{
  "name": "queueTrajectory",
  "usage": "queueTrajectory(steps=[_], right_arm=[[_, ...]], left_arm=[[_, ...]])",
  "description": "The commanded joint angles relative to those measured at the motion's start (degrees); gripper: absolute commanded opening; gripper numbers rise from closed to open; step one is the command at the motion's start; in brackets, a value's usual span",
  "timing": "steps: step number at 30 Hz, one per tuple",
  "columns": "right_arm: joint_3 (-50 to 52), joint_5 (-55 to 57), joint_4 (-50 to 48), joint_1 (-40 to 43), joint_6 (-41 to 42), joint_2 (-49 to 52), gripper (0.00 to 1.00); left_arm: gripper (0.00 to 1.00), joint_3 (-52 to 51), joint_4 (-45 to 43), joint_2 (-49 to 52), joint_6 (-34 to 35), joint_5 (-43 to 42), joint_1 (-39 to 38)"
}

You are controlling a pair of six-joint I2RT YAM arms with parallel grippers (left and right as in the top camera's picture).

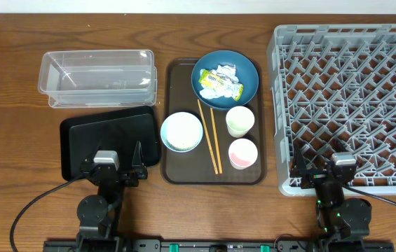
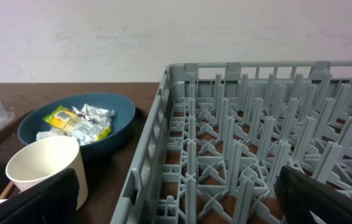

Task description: Sort waste into correct bins and load items into the dishwasher rack

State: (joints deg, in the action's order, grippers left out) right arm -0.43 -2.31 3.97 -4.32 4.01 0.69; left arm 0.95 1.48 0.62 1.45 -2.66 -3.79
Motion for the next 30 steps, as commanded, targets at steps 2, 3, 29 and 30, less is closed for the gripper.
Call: queueTrajectory(steps=[2, 3, 29, 30], right_arm=[[0.11, 0.55, 0.2, -0.48, -0.44, -0.26, 0.99], [0.11, 0.55, 0.2, -0.48, -0.44, -0.26, 0.99], [0.11, 0.52, 0.11, -0.48, 6.08, -0.26, 0.99], [0.07, 0.52, 0.13, -0.48, 7.08, -0.26, 0.99]], left_arm=[[0.98, -0.72, 2.43, -0.28, -0.37, 0.57, 0.35], [0.97, -0.72, 2.45, -0.28, -0.37, 0.57, 0.35], [0.98, -0.72, 2.36, -0.28, 0.57, 0.55, 0.35], [0.98, -0.72, 2.36, -0.28, 1.44, 0.55, 0.35]])
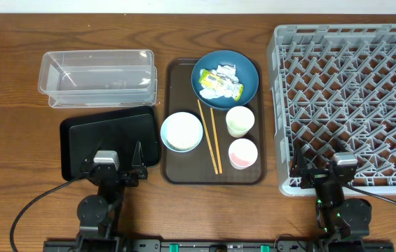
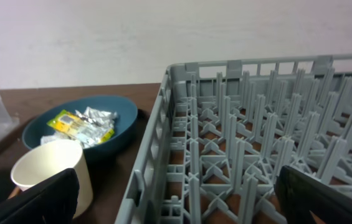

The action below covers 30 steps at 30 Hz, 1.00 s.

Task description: Sort waste into correct bins and load items into the dishwasher rack

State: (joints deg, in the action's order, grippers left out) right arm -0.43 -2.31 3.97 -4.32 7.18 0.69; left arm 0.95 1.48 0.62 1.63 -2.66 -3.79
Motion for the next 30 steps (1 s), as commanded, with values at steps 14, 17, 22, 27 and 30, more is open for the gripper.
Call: queueTrajectory(steps=[14, 17, 22, 27, 30], right_arm=[[-9.68, 1.86, 3.21, -0.48, 4.98, 6.16, 0.99], [-13.68, 1.88, 3.85, -0.48, 4.98, 12.17, 0.99], [-22.38, 1.81, 7.34, -0.48, 4.98, 23.04, 0.99], [-32.26, 1.18, 17.03, -0.48, 4.96, 32.06, 0.99], [-37.9, 1.16, 24.02, -0.48, 4.5, 36.22, 0.99]], left_arm=[[0.98, 13.44, 15.21, 10.34, 6.64, -0.39, 0.35], [0.98, 18.49, 17.31, 16.7, 6.64, -0.98, 0.35], [0.98, 28.13, 20.22, 29.18, 6.62, -0.98, 0.35], [0.97, 38.01, 25.83, 40.85, 6.64, -2.97, 0.35], [0.98, 44.68, 32.74, 47.21, 6.64, -5.84, 0.35]])
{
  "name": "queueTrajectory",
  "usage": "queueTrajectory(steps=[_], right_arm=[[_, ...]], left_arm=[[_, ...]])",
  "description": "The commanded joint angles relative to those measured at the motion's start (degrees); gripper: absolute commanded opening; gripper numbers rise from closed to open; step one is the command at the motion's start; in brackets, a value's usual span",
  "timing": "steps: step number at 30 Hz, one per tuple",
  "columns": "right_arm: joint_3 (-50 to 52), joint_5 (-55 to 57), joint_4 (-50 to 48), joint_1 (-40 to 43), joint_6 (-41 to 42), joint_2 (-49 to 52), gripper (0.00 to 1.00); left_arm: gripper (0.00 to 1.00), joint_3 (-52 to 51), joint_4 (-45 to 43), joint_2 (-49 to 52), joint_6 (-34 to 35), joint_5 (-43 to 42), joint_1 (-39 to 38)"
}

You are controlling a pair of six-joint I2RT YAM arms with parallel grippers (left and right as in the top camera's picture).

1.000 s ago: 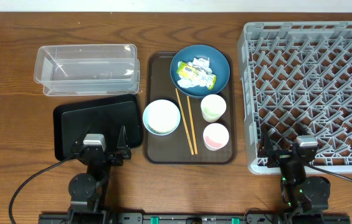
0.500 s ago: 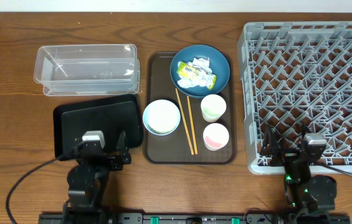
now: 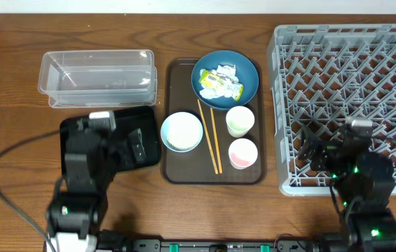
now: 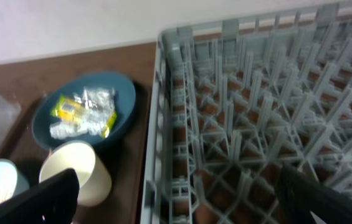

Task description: Sort waste into correct bins and load items into the dishwasher rack

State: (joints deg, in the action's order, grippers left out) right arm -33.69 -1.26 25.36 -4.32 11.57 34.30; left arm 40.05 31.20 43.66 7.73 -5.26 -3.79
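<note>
A brown tray [image 3: 183,175] holds a blue plate [image 3: 250,84] of crumpled wrappers [image 3: 219,82], a white bowl [image 3: 181,131], chopsticks [image 3: 209,136], a cream cup [image 3: 240,120] and a pink cup [image 3: 243,153]. The grey dishwasher rack [image 3: 352,70] stands to the right. My right gripper [image 3: 355,145] hangs open over the rack's near left corner. In the right wrist view the right gripper [image 4: 182,205] is empty, above the rack [image 4: 256,118], with the plate [image 4: 123,93] and cream cup [image 4: 76,180] to the left. My left gripper [image 3: 113,140] is over the black tray [image 3: 75,133], its fingers apart.
A clear plastic bin [image 3: 98,77] sits at the back left, behind the black tray. The bowl shows at the left edge of the right wrist view. A pale wall closes the far side of the table.
Both arms have risen and reached forward. The left gripper is now over the black tray, the right one over the rack's near left corner. Nothing on the table has moved.
At both earlier moments the two arms rested low at the table's front edge, grippers open, the right wrist camera lifting slightly. Now both grippers are raised and further in, still empty, and all objects lie where they were.
</note>
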Motion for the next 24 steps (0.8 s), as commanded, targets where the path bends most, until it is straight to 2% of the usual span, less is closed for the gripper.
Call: queueTrajectory(steps=[1, 6, 12, 16, 24], right_arm=[[-6.14, 0.04, 4.59, -0.48, -0.11, 3.65, 0.99], [-11.41, -0.7, 12.28, -0.48, -1.16, 7.67, 0.99], [-11.72, -2.32, 13.2, -0.48, -1.11, 8.02, 0.99], [-11.72, -3.96, 12.44, -0.48, -0.9, 8.02, 0.99], [-11.69, -4.17, 11.52, -0.48, -0.9, 8.02, 0.99]], left_arm=[[0.97, 8.11, 6.21, 6.38, 0.52, -4.48, 0.35], [0.98, 17.09, 22.08, 14.69, 0.5, -5.57, 0.35], [0.98, 17.46, 28.76, 18.97, 0.52, -5.29, 0.35], [0.98, 17.46, 28.59, 20.02, 0.55, -6.36, 0.35], [0.98, 20.72, 19.15, 23.1, 0.55, -8.24, -1.55]])
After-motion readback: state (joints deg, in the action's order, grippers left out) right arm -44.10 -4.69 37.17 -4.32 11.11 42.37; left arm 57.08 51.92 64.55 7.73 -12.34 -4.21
